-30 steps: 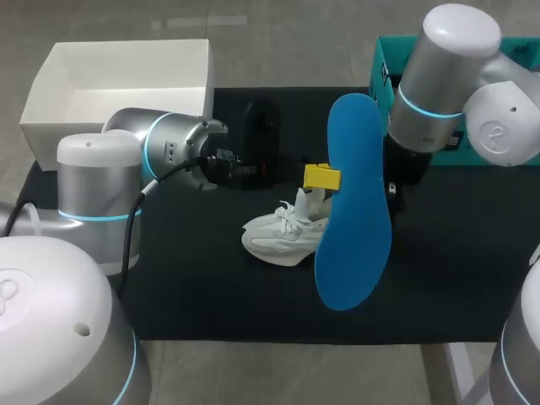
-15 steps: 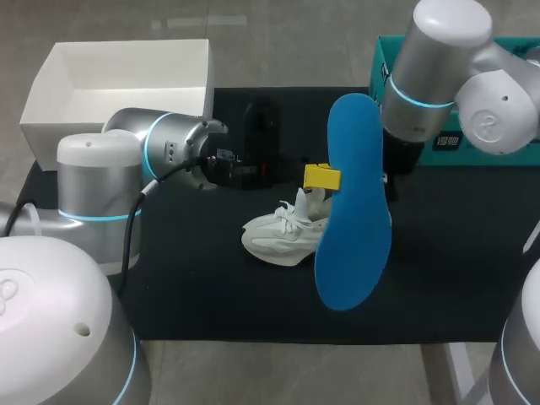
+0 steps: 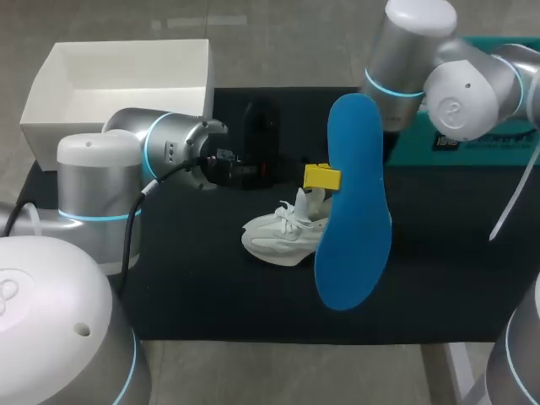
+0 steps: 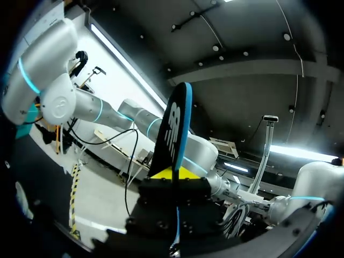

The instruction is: Take the shoe out of the shoebox, open the shoe tongue, remove and reinsert the insole, then place the shoe into the shoebox

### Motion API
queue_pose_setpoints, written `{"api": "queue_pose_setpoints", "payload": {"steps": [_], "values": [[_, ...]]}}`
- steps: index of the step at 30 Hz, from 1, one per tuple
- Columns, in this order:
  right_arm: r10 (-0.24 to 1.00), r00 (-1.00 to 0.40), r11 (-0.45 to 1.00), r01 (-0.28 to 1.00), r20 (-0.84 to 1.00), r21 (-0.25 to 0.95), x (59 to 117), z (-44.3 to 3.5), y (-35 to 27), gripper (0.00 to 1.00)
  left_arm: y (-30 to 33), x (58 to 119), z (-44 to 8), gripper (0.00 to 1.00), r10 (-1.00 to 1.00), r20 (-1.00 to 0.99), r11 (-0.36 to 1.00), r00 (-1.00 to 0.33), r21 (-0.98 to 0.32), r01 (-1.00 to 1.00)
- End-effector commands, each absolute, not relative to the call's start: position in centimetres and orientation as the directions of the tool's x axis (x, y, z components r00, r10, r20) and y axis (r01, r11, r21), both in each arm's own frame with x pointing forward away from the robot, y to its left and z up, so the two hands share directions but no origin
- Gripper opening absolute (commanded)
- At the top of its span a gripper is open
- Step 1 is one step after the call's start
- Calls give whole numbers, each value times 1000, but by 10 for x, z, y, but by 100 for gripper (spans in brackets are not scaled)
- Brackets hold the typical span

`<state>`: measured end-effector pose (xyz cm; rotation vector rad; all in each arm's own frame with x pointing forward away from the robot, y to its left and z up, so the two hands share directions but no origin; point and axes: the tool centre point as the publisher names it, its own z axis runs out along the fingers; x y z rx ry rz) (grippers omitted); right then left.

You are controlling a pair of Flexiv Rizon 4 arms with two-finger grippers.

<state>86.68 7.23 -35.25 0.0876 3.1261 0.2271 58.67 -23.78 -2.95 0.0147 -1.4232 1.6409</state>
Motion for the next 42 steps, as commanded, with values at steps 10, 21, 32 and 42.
{"api": "queue_pose_setpoints", "payload": {"steps": [10,21,32,42], "values": [[4,-997,980,19,75,199,860,-390,98,0,-238,587,-31,0,619,546,105,-564,-769,-630],[4,-997,980,19,75,199,860,-390,98,0,-238,587,-31,0,619,546,105,-564,-769,-630],[231,-967,942,251,109,222,853,-375,106,0,-238,587,-31,0,619,546,105,-564,-769,-630],[629,-736,635,672,250,382,837,-359,96,0,-238,587,-31,0,619,546,105,-564,-769,-630]]}}
